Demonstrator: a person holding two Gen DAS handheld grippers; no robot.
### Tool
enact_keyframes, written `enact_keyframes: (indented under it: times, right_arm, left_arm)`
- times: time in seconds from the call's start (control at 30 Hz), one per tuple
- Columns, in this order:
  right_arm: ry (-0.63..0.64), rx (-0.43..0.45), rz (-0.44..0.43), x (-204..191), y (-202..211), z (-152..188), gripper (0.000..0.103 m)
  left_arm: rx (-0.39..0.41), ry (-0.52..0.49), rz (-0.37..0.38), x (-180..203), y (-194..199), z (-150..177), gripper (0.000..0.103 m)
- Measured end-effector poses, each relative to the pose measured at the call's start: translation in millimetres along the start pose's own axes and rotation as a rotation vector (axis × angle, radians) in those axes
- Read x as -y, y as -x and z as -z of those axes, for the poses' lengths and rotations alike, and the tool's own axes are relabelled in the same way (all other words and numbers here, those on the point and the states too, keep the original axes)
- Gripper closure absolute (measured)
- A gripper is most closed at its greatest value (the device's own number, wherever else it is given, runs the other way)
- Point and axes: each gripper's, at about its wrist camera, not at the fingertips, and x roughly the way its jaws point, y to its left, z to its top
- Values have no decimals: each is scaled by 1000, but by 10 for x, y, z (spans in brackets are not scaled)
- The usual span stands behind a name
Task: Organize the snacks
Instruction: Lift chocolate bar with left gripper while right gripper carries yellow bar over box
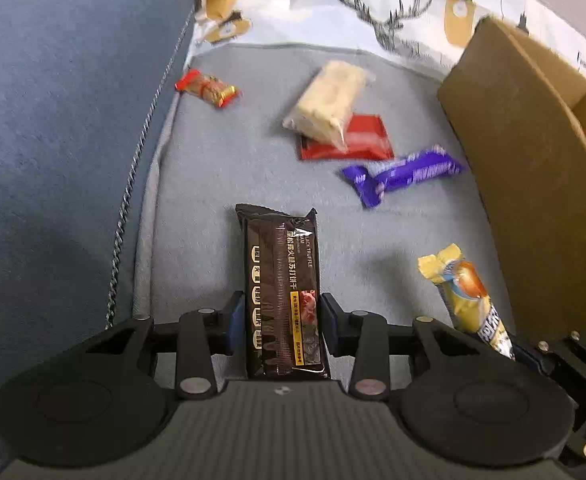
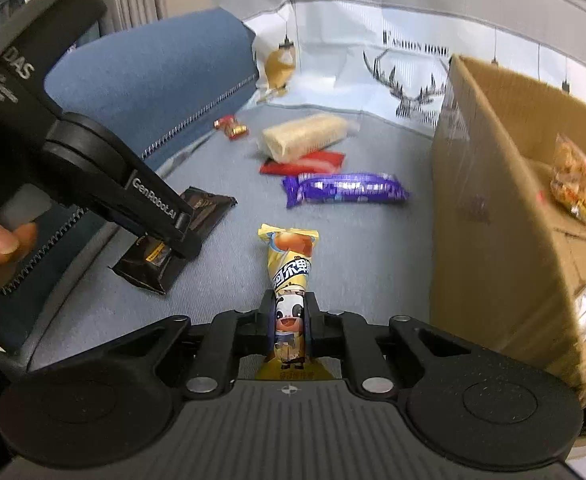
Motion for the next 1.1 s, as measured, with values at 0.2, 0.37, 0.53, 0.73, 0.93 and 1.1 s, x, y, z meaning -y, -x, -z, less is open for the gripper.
enact_keyframes:
  times: [0.2,0.37,0.53,0.73,0.93,1.1]
  right_arm:
    - [-12,87,3,21,182,-40,90]
    - [-35,173,10,64,390,-94,90]
    - [-29,250,14,139,627,-218,90]
    - [-83,334,21,415,959,-405,90]
    - [-148,381,49,791,1239,-633,90]
    - [-106,404,83,1160,1367,-837,90]
  left_arm:
    - [160,37,-2,8,292,-18,60]
    - [287,58,9,35,554,13,60]
    - [380,47,37,109,748,35,60]
    - [420,43,57,208,811,-4,60]
    - [410,43,80,285,775,-49,60]
    - [388,38,73,327,708,-74,60]
